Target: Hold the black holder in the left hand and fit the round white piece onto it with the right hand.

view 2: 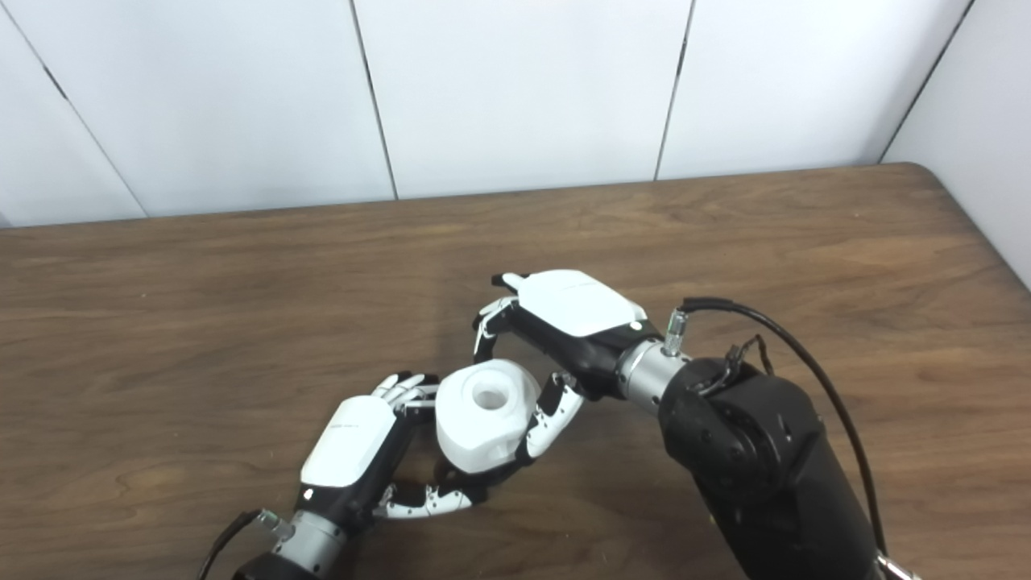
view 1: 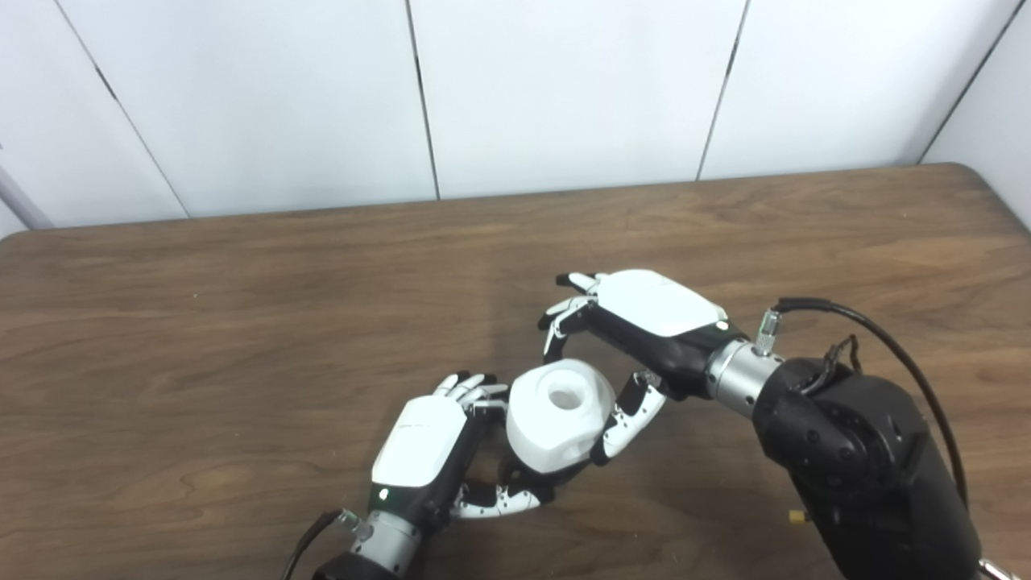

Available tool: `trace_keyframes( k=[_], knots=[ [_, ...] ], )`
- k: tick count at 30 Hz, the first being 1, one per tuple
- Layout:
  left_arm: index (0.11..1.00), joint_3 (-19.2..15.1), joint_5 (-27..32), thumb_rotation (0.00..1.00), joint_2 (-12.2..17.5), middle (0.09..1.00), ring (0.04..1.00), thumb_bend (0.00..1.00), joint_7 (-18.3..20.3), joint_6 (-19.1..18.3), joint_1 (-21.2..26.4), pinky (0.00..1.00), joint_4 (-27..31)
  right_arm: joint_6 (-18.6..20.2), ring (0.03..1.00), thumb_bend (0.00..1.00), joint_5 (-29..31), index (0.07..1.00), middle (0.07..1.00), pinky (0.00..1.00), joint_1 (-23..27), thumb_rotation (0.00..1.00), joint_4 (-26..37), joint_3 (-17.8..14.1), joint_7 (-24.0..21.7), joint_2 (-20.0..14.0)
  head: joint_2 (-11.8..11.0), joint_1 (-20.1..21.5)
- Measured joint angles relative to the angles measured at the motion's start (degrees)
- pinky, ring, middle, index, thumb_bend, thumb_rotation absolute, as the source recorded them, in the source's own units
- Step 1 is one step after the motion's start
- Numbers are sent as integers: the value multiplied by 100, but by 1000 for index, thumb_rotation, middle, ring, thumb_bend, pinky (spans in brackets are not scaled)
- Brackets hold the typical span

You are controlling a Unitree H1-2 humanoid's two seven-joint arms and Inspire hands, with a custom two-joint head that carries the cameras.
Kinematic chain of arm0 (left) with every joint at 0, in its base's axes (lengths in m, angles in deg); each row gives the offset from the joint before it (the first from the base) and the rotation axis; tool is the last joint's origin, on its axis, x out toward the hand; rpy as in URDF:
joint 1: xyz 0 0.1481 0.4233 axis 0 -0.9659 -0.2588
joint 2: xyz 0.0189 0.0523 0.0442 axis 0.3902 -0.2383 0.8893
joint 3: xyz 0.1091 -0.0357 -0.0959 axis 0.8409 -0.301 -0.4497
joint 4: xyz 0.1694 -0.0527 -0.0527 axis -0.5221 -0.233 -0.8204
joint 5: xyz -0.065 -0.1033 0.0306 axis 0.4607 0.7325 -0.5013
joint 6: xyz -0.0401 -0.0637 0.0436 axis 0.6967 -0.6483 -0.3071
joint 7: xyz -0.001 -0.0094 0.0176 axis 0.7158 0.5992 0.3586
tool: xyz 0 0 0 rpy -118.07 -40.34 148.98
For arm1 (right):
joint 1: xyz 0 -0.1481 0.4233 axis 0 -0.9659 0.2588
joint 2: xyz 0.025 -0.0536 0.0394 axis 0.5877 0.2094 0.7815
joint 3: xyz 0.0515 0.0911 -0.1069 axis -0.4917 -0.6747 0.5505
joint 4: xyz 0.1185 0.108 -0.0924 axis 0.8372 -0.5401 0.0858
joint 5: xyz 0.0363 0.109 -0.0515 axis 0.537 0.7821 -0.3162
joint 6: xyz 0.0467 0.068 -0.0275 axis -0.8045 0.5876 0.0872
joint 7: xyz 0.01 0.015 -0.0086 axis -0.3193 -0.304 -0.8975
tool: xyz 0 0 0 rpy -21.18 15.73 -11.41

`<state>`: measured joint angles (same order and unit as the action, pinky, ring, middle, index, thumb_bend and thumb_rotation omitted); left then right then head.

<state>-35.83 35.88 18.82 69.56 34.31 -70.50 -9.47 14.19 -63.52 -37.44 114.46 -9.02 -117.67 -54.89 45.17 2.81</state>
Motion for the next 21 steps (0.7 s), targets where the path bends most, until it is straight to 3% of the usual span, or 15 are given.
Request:
trace_keyframes(
  k=[10, 11, 13, 21],
  knots=[
    [486, 0, -1, 44, 0, 801, 891, 520, 4, -1, 2, 952, 0, -9, 981, 525, 9, 490, 833, 1000, -1, 147, 6, -4, 2, -9, 0, 9],
    [486, 0, -1, 44, 0, 802, 891, 520, 5, -1, 3, 951, 0, -11, 979, 785, 12, 544, 832, 1000, -3, 185, 6, -6, 3, -10, 0, 9],
    [486, 0, -1, 44, 0, 802, 889, 520, 5, -1, 4, 949, 0, -16, 979, 924, 12, 576, 834, 1000, -4, 211, 7, -8, 3, -17, -9, 9],
    [486, 1, -1, 44, -2, 800, 889, 520, 5, -1, 7, 948, 0, -51, 981, 1000, 8, 602, 844, 1000, -34, 251, 10, -5, -115, -53, 18, -9]
  ],
)
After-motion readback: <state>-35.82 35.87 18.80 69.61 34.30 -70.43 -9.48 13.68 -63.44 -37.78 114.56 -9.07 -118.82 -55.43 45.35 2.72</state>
